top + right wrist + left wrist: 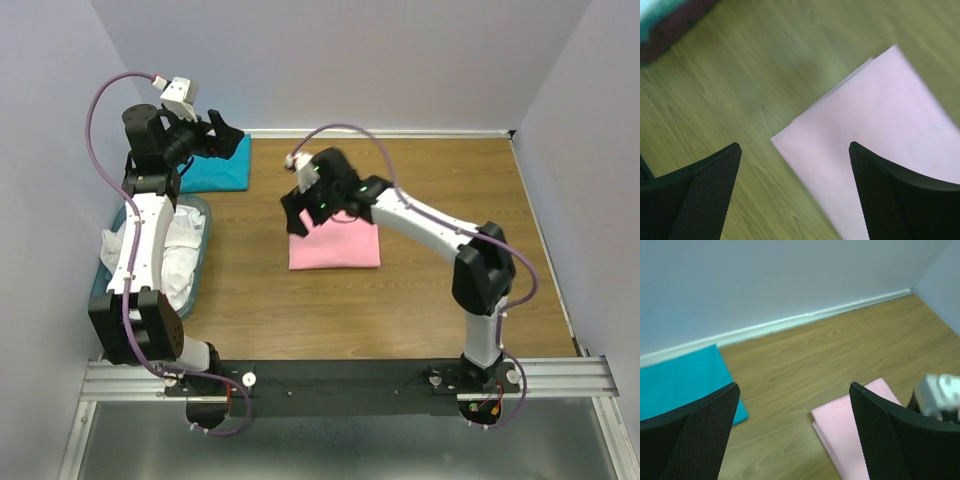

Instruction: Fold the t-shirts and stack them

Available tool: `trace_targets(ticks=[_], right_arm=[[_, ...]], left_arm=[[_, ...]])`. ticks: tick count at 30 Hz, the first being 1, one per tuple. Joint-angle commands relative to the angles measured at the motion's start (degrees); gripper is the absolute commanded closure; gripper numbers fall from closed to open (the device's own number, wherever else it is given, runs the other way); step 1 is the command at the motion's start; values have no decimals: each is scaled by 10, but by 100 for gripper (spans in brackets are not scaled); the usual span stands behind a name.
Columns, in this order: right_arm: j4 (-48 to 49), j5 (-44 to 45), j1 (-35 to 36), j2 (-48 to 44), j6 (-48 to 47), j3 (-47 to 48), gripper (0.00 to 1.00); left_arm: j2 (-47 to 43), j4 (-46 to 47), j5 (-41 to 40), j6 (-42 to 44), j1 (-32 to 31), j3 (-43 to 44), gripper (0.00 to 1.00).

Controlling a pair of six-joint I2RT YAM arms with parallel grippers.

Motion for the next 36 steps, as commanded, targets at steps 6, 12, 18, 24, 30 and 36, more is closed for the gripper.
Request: trace_targets(ticks=[6, 12, 18, 24, 30, 36], right_arm=[[-116, 175, 129, 130, -73, 62, 25], [-121, 180, 141, 164, -74, 86, 46], [-126, 164, 145, 179, -69, 93, 52], [-126, 158, 154, 186, -69, 92, 53], [-125, 159, 154, 212, -75, 78, 63], [-123, 164, 153, 230, -79, 70, 70]], left_arm=[[27, -184, -71, 80, 14, 23, 2], [20, -165, -78, 69, 14, -35, 2], [26, -154, -74, 58, 14, -64, 2], [35, -152, -70, 52, 14, -67, 2], [36, -145, -66, 39, 14, -84, 2], [33, -125, -53, 6, 3, -125, 2]])
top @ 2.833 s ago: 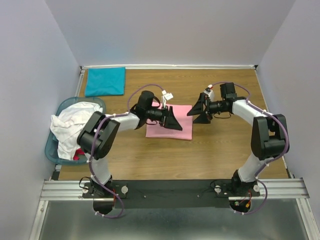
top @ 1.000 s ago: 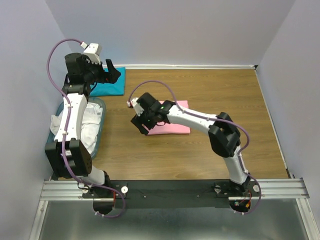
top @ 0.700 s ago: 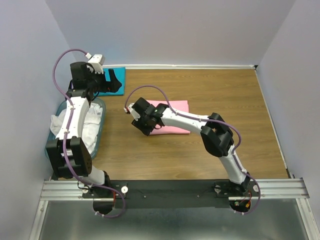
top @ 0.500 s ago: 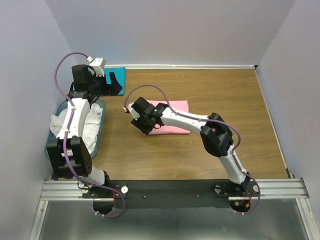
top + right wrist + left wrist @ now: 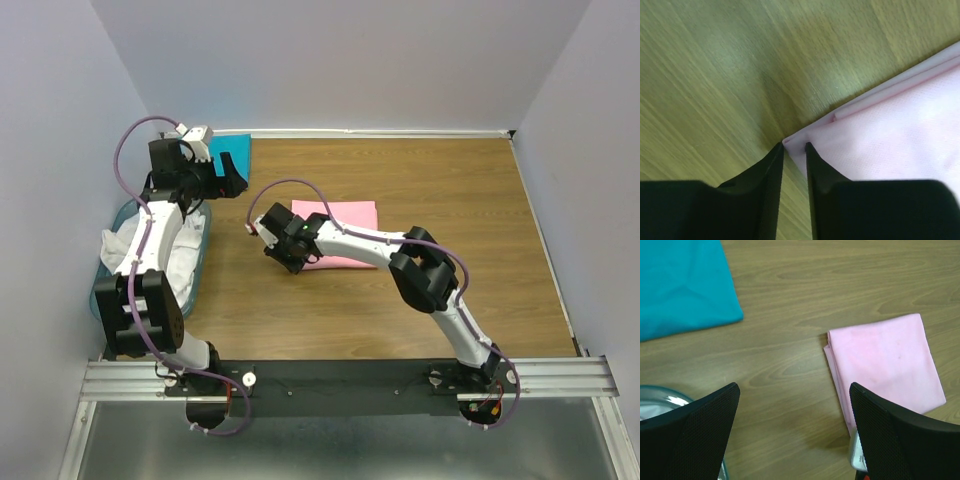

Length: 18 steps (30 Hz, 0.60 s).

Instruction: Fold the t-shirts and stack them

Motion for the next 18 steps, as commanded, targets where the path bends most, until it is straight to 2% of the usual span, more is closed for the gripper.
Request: trace_targets(ticks=[1, 2, 4, 10, 18], right_arm=[[-14, 7, 5, 25, -5, -11, 73], [-13, 4, 5, 17, -5, -16, 86], [-13, -1, 3, 5, -6, -22, 98], [-7, -22, -9, -35, -10, -21, 99], [14, -60, -44, -82, 8, -20, 99]], left_arm=[[-1, 18, 14, -32, -12, -33, 2], [-1, 21, 17, -40, -16, -45, 2], [2, 28, 20, -55, -20, -57, 2], [34, 55, 65, -141, -33, -100, 5], [94, 70, 62, -209, -58, -100, 6]])
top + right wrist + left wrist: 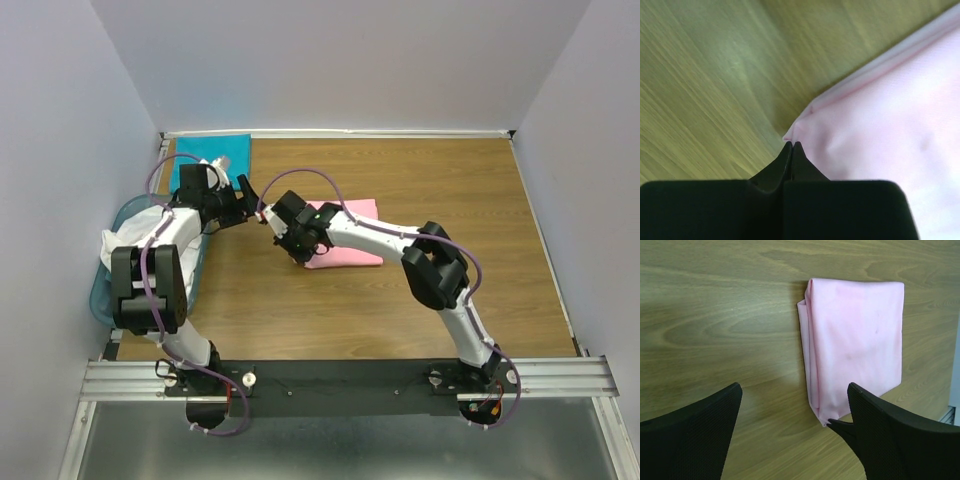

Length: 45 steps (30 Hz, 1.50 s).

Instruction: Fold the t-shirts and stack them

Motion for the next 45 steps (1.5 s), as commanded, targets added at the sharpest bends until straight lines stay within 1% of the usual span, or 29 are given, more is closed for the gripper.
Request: trace_targets(ticks=[1, 6, 8, 10, 12, 15, 18, 24, 32, 33, 34, 36, 45], right_arm=[[17, -32, -16, -53, 11, 2, 99], [17, -39, -25, -55, 13, 9, 99], [18, -42, -26, -54, 14, 14, 100], [19, -43, -27, -51, 16, 19, 99], [19, -41, -28, -47, 16, 26, 99], [19, -38, -29, -39, 19, 36, 99], [20, -36, -30, -30, 28, 56, 99], [21, -33, -31, -15, 33, 85, 99], [20, -43, -31, -6, 40, 88, 99], [20, -43, -32, -5, 40, 89, 100], [21, -44, -31, -4, 41, 88, 99], [20, -46, -31, -5, 42, 87, 99], [21, -50, -31, -4, 44, 80, 99]], left_arm=[[28, 22, 20, -55, -20, 1, 6], [76, 54, 36, -96, -22, -25, 9], [85, 87, 58, -124, -23, -37, 9], [92, 128, 70, -144, -43, -52, 9], [102, 174, 79, -178, -49, -64, 9], [120, 210, 82, -209, -65, -72, 9], [137, 245, 76, -254, -84, -77, 9], [162, 265, 33, -280, -110, -66, 12], [184, 289, -4, -300, -124, -38, 23], [186, 290, -8, -302, -125, -38, 26], [187, 297, -8, -306, -124, -37, 35], [193, 301, -6, -311, -126, -35, 43], [208, 307, -16, -309, -131, -20, 44]])
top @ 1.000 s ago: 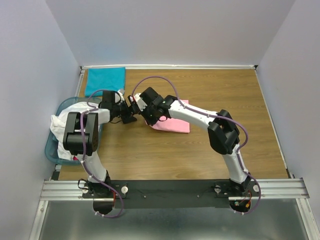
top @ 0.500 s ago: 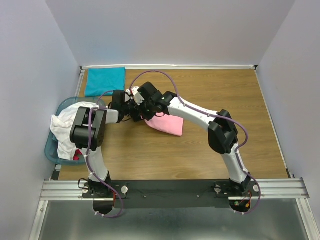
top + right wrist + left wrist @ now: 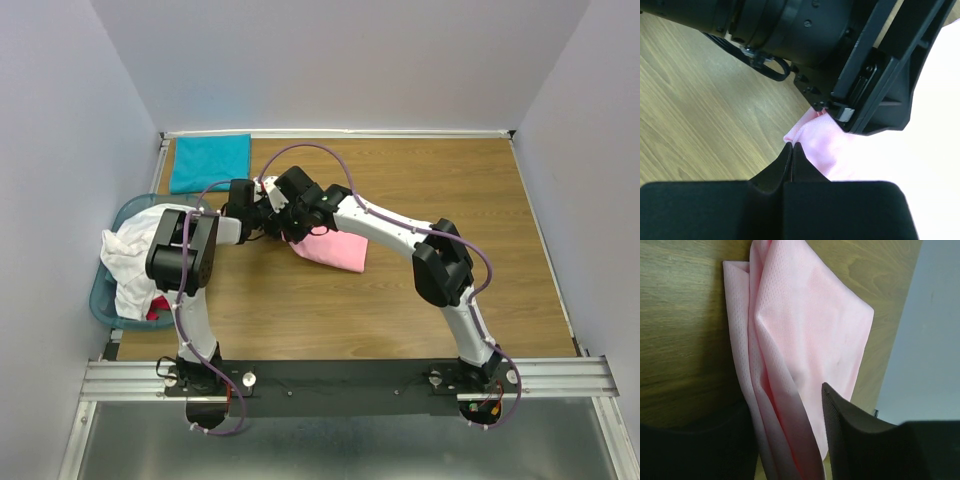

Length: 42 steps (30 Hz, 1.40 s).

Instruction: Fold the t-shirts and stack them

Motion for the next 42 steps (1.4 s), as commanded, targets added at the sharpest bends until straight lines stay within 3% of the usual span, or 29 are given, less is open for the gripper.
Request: trace_targets(ticks=[1, 6, 9, 10, 11, 12, 15, 22, 30, 42], right_arm=[[8, -12, -2, 12, 10, 10, 100], [9, -3, -3, 7, 11, 6, 99], [9, 10, -8, -2, 12, 0, 89], [9, 12, -11, -6, 12, -7, 80], [9, 14, -18, -18, 13, -11, 63], [9, 15, -22, -25, 12, -16, 34], [9, 23, -42, -57, 27, -42, 0], [9, 37, -94, -127, 20, -107, 0], [9, 56, -146, -182, 4, -173, 0], [9, 58, -151, -198, 8, -198, 0]], left_arm=[[18, 15, -26, 1, -9, 19, 53], [30, -12, -52, 37, -12, 58, 100], [31, -70, -82, 75, -14, 89, 100], [28, -83, -90, 104, -13, 106, 100], [25, -105, -109, 116, -14, 113, 100], [19, -115, -119, 130, -14, 122, 100], [17, -157, -157, 196, -16, 163, 100], [50, -242, -209, 311, -18, 299, 100], [108, -373, -267, 447, -8, 526, 100], [139, -440, -284, 563, 40, 661, 100]])
